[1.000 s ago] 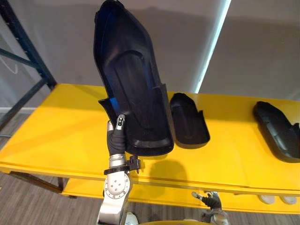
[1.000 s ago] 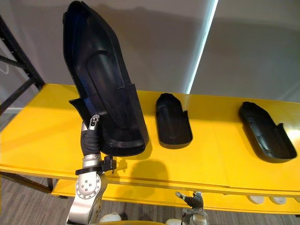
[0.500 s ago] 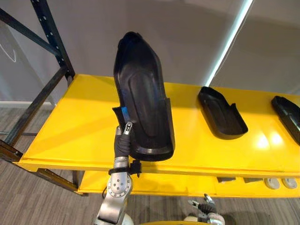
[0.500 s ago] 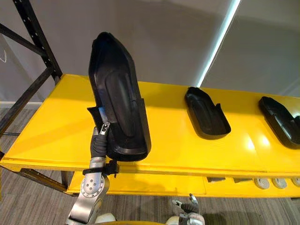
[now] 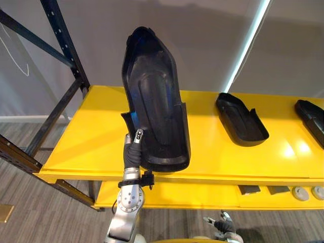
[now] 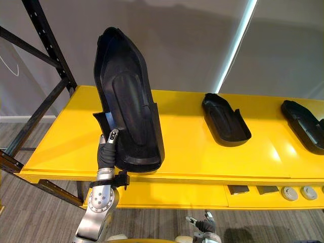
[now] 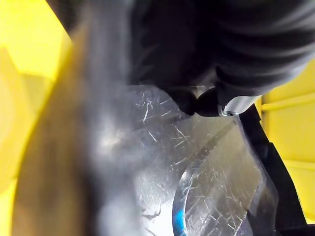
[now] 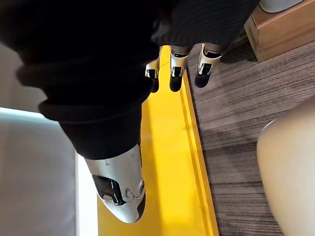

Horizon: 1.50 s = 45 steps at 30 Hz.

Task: Walk over and take plastic housings, then place them on the shelf

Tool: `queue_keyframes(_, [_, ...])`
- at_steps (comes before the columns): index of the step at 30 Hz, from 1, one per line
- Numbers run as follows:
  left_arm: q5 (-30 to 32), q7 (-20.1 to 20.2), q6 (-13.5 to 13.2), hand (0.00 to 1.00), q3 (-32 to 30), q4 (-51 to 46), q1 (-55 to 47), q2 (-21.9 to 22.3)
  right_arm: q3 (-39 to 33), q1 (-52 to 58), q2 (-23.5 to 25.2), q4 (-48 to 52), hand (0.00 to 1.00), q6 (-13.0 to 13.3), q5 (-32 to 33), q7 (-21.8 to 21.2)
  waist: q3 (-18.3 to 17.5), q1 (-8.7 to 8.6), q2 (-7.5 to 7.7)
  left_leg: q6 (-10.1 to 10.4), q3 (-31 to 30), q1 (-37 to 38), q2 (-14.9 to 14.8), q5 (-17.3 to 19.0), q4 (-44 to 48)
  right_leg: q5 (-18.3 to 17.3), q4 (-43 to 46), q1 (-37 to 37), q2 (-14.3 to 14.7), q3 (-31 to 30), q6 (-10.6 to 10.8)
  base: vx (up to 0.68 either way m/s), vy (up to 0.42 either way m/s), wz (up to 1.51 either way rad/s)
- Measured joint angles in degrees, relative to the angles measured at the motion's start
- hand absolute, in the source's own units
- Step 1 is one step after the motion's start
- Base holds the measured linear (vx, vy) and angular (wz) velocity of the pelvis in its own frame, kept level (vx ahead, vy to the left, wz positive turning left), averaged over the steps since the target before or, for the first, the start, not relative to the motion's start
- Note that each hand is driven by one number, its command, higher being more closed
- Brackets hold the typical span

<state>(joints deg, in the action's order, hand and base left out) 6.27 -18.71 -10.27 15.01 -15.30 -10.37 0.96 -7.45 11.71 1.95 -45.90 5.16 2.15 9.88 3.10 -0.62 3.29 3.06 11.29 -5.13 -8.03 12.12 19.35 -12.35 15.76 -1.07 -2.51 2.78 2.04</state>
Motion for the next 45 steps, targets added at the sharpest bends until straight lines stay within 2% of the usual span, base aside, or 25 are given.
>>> queue_keyframes(3, [0.0,0.1,0.0,1.00,-1.6,0.0,-0.7,0.2,0.0,0.0,0.0,0.1,0.00,0.0,0.0,0.0,-0.1,0.07,0.12,0.4,1.3,2.0,-0.4,-1.3,-2.9,2.3,-3.2,1.5,0.6,-1.3,-0.3,0.02,-0.003,-0.17])
queue_keyframes(10, [0.2,0.0,0.4,1.00,-2.2,0.1,-2.2,0.7,0.0,1.2,0.0,0.1,0.00,0.0,-0.1,0.0,-0.6,0.35,0.19,0.2,2.8,1.8,-1.0,-1.7,-3.6,5.4,-7.2,2.1,1.3,-2.9,-0.2,-0.06,0.017,-0.16])
queue_keyframes(19, [2.6,-0.3,1.4,1.00,-5.7,0.2,-2.0,0.7,0.1,2.9,0.0,0.1,0.00,0.0,-0.6,0.0,-3.0,0.00,-0.23,0.8,3.4,2.2,-1.1,-3.1,-6.1,7.3,-10.1,2.8,1.7,-3.5,-0.3,-0.06,-0.006,-0.03])
queue_keyframes(21, [3.6,-0.5,2.3,1.00,-7.1,0.6,-1.0,0.0,0.3,2.9,0.0,0.1,0.00,0.0,-0.7,-0.1,-3.0,0.05,-0.28,0.7,4.0,3.1,-1.0,-3.6,-7.4,7.4,-10.2,2.8,1.8,-4.2,-0.4,-0.01,-0.014,-0.11])
queue_keyframes(30, [7.6,-2.9,6.1,1.00,-15.1,10.0,11.4,-5.2,0.4,2.2,-0.3,-0.7,0.00,-0.1,-2.3,-1.3,-3.4,-0.36,-0.21,1.0,5.9,5.3,-0.6,-5.3,-9.9,8.1,-11.3,2.8,2.2,-6.0,-0.3,0.04,-0.002,-0.11])
queue_keyframes(34, [7.9,-3.8,8.6,1.00,-19.2,20.5,15.5,-8.2,0.2,0.5,-0.5,-2.4,0.00,-0.2,-2.6,-2.2,-3.4,-1.86,-0.81,1.0,6.1,7.2,0.4,-8.4,-15.2,9.2,-12.1,2.6,2.3,-6.2,-0.4,0.00,-0.005,-0.01])
queue_keyframes(37, [7.8,-4.1,10.0,1.00,-20.7,25.2,16.7,-8.7,0.0,0.3,-0.8,-2.7,0.00,-0.2,-2.7,-2.5,-3.3,-1.91,-0.94,1.2,6.1,8.0,0.5,-10.0,-17.5,9.5,-12.1,2.3,2.4,-6.1,-0.8,-0.04,-0.023,-0.02])
queue_keyframes(39, [7.8,-4.2,10.1,1.00,-21.5,26.7,16.7,-9.0,0.0,0.1,-1.1,-2.9,0.00,-0.3,-2.7,-2.5,-3.3,-1.93,-1.10,1.3,6.1,8.0,0.6,-10.9,-18.6,9.8,-12.1,1.8,2.5,-6.2,-1.0,-0.07,-0.031,-0.02])
queue_keyframes(45, [6.2,-5.1,11.6,1.00,-24.8,33.9,16.9,-10.1,-1.1,-0.4,-2.1,-2.8,0.00,-0.4,-2.8,-2.5,-2.7,-2.39,-2.50,1.5,6.1,9.8,1.4,-14.1,-23.9,10.7,-12.3,0.7,2.6,-6.4,-0.8,-0.11,-0.015,-0.02])
